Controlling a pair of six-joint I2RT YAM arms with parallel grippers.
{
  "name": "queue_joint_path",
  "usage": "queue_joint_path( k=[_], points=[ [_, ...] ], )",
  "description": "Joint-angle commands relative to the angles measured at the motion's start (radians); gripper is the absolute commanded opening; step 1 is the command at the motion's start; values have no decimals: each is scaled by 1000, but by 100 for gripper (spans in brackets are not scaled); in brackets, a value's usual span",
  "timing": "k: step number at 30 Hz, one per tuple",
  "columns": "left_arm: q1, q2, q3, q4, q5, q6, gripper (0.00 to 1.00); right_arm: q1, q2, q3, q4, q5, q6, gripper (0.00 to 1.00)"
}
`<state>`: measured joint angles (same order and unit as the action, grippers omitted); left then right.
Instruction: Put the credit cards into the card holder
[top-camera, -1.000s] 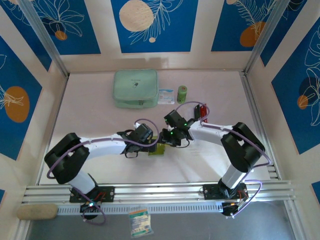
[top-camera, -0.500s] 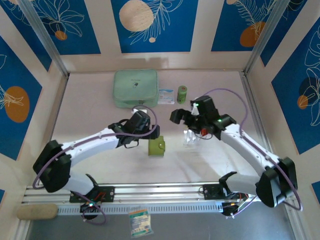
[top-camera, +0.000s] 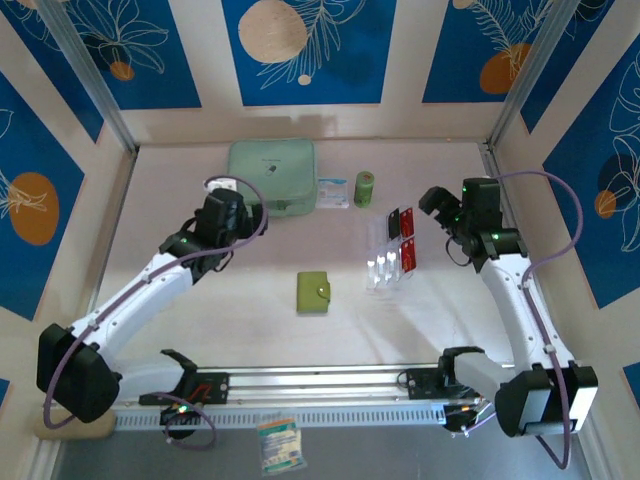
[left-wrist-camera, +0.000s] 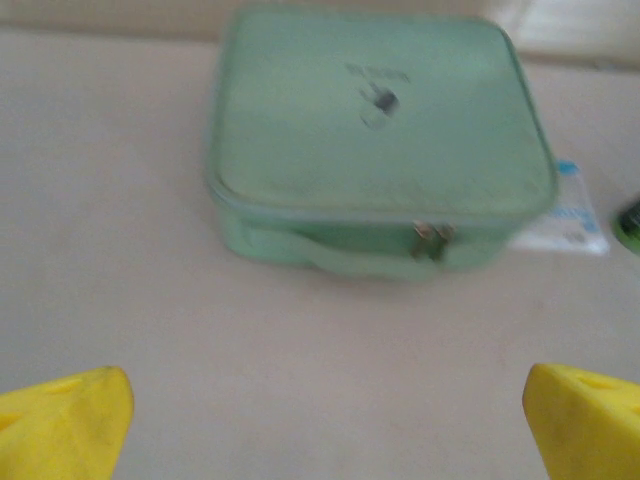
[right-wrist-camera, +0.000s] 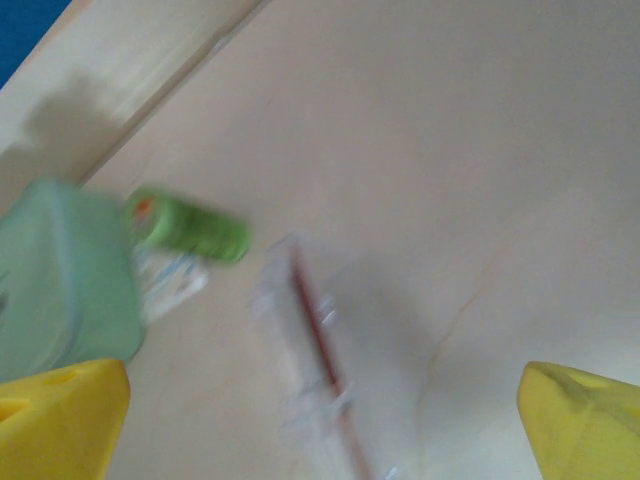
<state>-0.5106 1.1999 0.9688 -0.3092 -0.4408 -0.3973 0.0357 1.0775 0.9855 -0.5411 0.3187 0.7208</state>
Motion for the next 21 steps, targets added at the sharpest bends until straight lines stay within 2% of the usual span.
queue_joint_path(
  k=[1,6,9,14,21],
  points=[
    [75,-3,-56,147,-116,180,100,-36,38,-59,134,216,-45,99],
    [177,63,-136,300,-124,321,100,-76,145,-146,340,326,-219,99],
    [210,82,-214,426,-133,397,100,-94,188,-198,439,316,-288,99],
    [258,92,-391,698,-83,453,100,-96,223,-292,625,268,-382,99],
    [287,131,-491,847,-49,463,100,-61,250,-393,819,181,-415,99]
  ],
)
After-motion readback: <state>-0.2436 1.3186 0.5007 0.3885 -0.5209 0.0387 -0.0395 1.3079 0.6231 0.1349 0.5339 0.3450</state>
